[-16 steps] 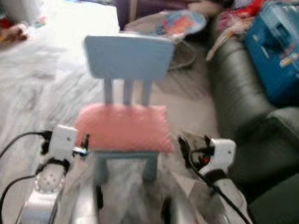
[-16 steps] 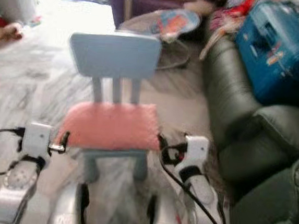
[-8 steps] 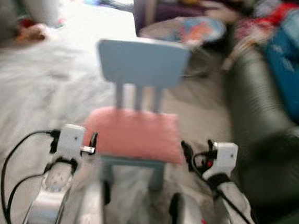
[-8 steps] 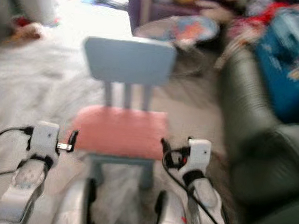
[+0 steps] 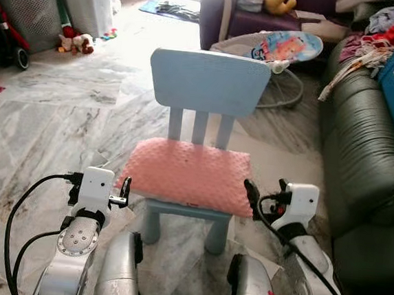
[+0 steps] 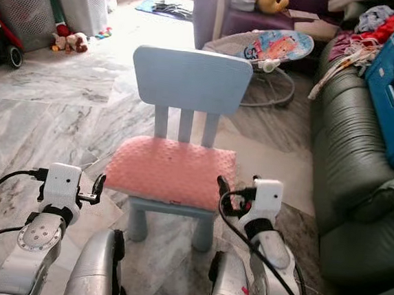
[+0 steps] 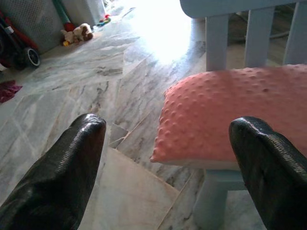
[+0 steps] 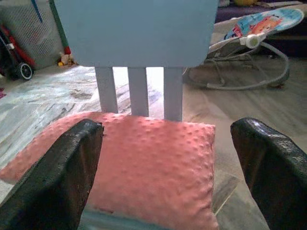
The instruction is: Move the pillow to the sofa
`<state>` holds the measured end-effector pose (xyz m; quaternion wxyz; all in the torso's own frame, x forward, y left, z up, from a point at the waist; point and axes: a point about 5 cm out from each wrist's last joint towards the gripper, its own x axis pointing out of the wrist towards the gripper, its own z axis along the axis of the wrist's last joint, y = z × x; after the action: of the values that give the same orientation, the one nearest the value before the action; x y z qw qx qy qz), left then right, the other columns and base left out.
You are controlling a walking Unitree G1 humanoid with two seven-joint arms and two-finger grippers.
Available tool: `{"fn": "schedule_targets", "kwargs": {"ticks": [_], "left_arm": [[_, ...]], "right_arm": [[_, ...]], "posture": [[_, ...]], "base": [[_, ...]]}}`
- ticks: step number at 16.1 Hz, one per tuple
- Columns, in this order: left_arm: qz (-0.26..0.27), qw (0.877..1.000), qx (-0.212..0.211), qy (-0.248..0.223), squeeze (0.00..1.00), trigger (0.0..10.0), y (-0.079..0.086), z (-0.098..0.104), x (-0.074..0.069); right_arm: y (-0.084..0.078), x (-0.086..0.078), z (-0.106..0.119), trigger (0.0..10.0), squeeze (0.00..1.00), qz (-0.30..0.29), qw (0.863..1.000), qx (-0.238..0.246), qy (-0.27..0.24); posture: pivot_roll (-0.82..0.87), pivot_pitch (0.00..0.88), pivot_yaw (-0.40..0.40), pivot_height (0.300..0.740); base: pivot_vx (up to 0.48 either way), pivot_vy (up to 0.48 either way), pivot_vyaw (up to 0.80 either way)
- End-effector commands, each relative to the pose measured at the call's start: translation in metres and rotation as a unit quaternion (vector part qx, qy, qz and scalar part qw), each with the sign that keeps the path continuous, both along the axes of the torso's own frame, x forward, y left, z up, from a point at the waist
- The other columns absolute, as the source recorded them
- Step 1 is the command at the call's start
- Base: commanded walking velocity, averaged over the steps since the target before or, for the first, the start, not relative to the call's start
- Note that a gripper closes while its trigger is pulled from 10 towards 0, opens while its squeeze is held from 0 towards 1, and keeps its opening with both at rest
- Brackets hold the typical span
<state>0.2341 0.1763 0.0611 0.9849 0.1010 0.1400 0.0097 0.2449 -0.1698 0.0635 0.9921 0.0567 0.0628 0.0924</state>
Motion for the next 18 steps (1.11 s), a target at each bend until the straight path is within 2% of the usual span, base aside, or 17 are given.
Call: {"fn": "schedule_targets", "kwargs": {"ticks": [1, 5, 9, 18], "left_arm": [[-0.002, 1.0, -0.002, 0.004, 0.0, 10.0, 0.0011, 0.0001, 0.0008], [-0.002, 1.0, 0.0, 0.003, 0.0, 10.0, 0.0023, 0.001, 0.0014], [-0.006, 1.0, -0.003, -0.001, 0.0, 10.0, 0.0013, 0.0016, 0.0026], [-0.007, 1.0, -0.004, 0.003, 0.0, 10.0, 0.0, 0.0002, 0.002]], "right_arm": [[0.0004, 0.0011, 0.0008, 10.0, 0.0, -0.003, 1.0, 0.006, 0.001], [0.0012, 0.0009, 0.0001, 10.0, 0.0, -0.003, 1.0, 0.007, 0.002], [0.001, 0.002, -0.0005, 10.0, 0.0, -0.002, 1.0, 0.007, 0.002], [-0.0005, 0.0013, -0.0017, 10.0, 0.0, -0.003, 1.0, 0.002, 0.004]], "posture": [[0.03, 0.0, -0.028, 0.568], [0.03, 0.0, -0.027, 0.534], [0.03, 0.0, -0.028, 0.534], [0.02, 0.0, -0.028, 0.534]], "base": [[0.0, 0.0, 0.0], [0.0, 0.0, 0.0], [0.0, 0.0, 0.0], [0.305, 0.0, 0.0]]}}
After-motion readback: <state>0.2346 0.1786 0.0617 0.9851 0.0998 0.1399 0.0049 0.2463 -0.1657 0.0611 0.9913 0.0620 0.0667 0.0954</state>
